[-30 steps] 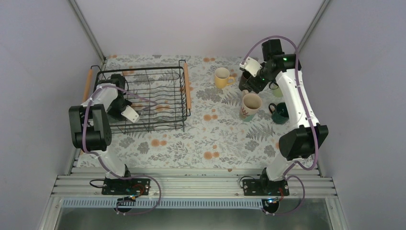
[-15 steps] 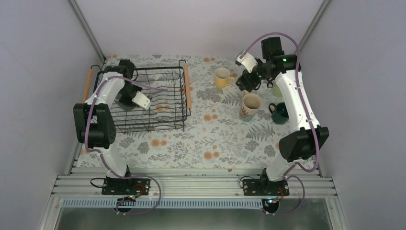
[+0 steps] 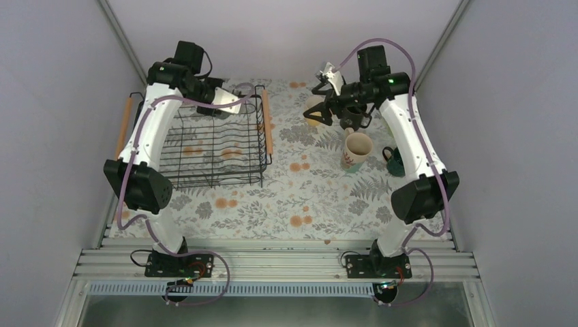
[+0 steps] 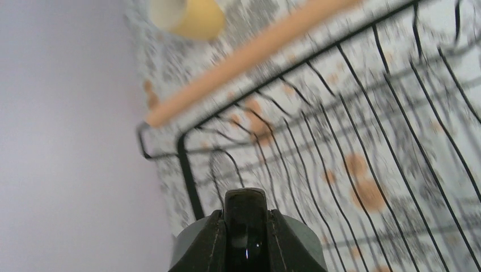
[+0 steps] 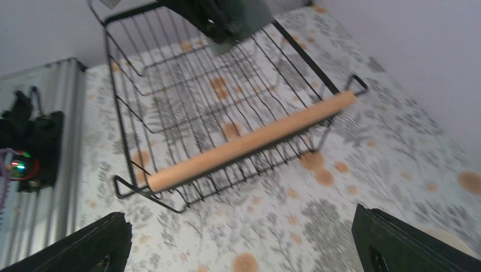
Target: Unload the cups from the dish rack
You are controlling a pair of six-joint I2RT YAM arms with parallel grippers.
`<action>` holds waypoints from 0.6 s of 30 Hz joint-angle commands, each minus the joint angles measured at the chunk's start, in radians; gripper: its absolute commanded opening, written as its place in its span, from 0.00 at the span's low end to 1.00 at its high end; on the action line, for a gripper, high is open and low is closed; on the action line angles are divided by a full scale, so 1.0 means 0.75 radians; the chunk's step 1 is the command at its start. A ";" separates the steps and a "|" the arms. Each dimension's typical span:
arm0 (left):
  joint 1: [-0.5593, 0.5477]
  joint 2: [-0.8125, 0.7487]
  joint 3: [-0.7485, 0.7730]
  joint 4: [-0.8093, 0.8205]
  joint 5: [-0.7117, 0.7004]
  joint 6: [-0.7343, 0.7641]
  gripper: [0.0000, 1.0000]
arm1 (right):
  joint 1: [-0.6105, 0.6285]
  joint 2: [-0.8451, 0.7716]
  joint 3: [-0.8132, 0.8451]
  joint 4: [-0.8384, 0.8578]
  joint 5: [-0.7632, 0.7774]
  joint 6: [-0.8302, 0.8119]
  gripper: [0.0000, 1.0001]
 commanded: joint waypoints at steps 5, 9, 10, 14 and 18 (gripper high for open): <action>-0.064 -0.165 0.055 0.359 0.508 -0.332 0.02 | 0.039 0.102 0.122 0.047 -0.398 0.005 1.00; -0.090 -0.216 -0.059 0.718 0.648 -0.637 0.03 | 0.042 0.151 0.164 0.089 -0.408 0.036 1.00; -0.102 -0.216 -0.076 0.791 0.677 -0.689 0.02 | 0.042 0.168 0.189 0.090 -0.408 0.044 1.00; -0.159 -0.225 -0.179 1.078 0.783 -0.920 0.02 | 0.053 0.221 0.242 0.101 -0.412 0.055 1.00; -0.231 -0.205 -0.251 1.266 0.789 -1.020 0.02 | 0.066 0.243 0.264 0.146 -0.425 0.073 1.00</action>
